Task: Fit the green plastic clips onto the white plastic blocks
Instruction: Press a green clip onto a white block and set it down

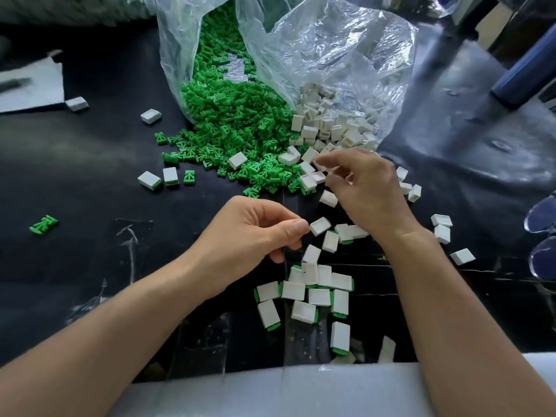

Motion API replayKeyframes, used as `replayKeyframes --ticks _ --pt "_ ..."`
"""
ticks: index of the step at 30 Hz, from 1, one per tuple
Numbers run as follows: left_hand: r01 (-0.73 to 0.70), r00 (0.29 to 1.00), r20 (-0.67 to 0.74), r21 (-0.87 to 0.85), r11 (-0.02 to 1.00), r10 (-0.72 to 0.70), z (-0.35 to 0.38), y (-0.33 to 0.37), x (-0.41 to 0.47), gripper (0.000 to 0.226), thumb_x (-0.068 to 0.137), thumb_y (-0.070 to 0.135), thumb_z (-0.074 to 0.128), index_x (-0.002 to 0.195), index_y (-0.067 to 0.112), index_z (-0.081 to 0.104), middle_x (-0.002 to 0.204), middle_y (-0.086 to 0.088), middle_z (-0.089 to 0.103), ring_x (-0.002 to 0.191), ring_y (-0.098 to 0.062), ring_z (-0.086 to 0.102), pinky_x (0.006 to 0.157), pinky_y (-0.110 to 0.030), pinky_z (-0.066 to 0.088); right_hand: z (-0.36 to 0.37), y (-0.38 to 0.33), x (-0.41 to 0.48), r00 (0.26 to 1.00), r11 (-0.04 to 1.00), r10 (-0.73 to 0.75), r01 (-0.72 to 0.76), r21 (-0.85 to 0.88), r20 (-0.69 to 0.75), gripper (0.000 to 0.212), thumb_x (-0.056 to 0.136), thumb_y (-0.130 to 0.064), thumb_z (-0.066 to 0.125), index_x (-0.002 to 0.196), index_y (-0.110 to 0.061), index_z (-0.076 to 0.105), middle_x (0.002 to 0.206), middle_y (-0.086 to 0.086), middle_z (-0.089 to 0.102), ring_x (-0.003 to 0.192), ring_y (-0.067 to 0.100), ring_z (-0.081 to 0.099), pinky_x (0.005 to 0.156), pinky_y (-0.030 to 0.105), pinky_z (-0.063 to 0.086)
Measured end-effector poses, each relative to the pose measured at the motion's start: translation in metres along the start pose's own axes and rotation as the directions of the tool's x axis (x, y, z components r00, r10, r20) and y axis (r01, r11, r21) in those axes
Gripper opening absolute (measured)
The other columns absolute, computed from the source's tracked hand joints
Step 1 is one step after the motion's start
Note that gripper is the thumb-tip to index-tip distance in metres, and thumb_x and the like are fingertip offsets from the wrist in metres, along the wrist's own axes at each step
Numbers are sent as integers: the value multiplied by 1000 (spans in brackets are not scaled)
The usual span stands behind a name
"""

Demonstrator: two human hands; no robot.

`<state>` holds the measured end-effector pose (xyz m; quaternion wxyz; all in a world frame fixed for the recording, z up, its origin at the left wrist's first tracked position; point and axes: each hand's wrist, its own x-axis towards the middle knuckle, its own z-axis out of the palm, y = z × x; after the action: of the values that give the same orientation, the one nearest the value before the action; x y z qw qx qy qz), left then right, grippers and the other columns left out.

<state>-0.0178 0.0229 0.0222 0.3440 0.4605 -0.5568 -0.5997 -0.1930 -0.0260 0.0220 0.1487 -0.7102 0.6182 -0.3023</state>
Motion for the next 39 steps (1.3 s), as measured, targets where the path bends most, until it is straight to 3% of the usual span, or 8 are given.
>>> replayKeyframes --ticks 8,12,15,19,22,27,32,39 --pt "-2 1000 -4 16 1000 2 0 0 -1 23 67 34 65 74 14 74 62 -2 68 50 -8 54 42 -12 36 11 -4 1 981 981 -10 47 -189 193 36 86 -16 62 121 -20 60 116 1 49 116 18 42 99 31 33" --pt "22 997 -80 -20 1000 -24 -1 0 1 7 81 15 65 82 14 72 65 -3 68 51 -8 57 41 -16 40 7 -6 0 994 996 -12 22 -92 107 27 79 -16 70 105 -15 63 102 -4 52 94 15 54 87 26 41" --pt "34 984 -165 -173 984 -63 -2 1 5 17 75 18 66 92 16 66 76 -5 70 58 -10 65 46 -16 48 2 -18 -5 990 993 -110 106 50 85 27 71 -14 77 95 -12 65 84 -13 51 69 10 54 67 11 40" --pt "37 982 -170 -225 974 -77 -5 2 5 23 68 22 67 89 12 66 68 -7 71 59 -12 67 49 -17 52 5 -31 -13 942 957 -265 233 171 205 26 68 -8 78 91 -8 66 79 -10 52 67 2 52 63 8 40" --pt "28 971 -227 -213 977 -78 -8 0 7 5 81 4 63 83 8 65 62 -5 70 53 -11 65 48 -18 53 2 -27 -10 933 951 -212 129 280 291 32 72 -5 75 102 -10 65 83 -9 59 72 1 55 65 7 41" --pt "34 972 -219 -219 975 -83 -6 1 7 12 83 -4 60 81 7 65 64 -2 70 59 -11 68 51 -18 54 11 -17 -5 997 998 -46 44 37 61 18 85 -11 62 102 -13 69 92 -8 54 87 8 54 80 13 39" --pt "-1 982 -185 -212 977 -39 -5 2 5 19 76 -9 64 75 9 68 67 -3 70 66 -12 68 57 -19 55 25 -13 -2 995 987 -24 38 -155 92 26 86 -25 63 109 -14 66 109 4 57 110 20 47 89 22 30" --pt "-1 980 -195 -189 982 -36 -6 1 6 20 80 -8 62 78 11 69 68 -3 71 65 -11 69 56 -18 55 24 -15 -2 994 993 -34 45 -111 100 14 82 -20 67 86 -11 58 82 -5 49 89 20 50 73 24 30"
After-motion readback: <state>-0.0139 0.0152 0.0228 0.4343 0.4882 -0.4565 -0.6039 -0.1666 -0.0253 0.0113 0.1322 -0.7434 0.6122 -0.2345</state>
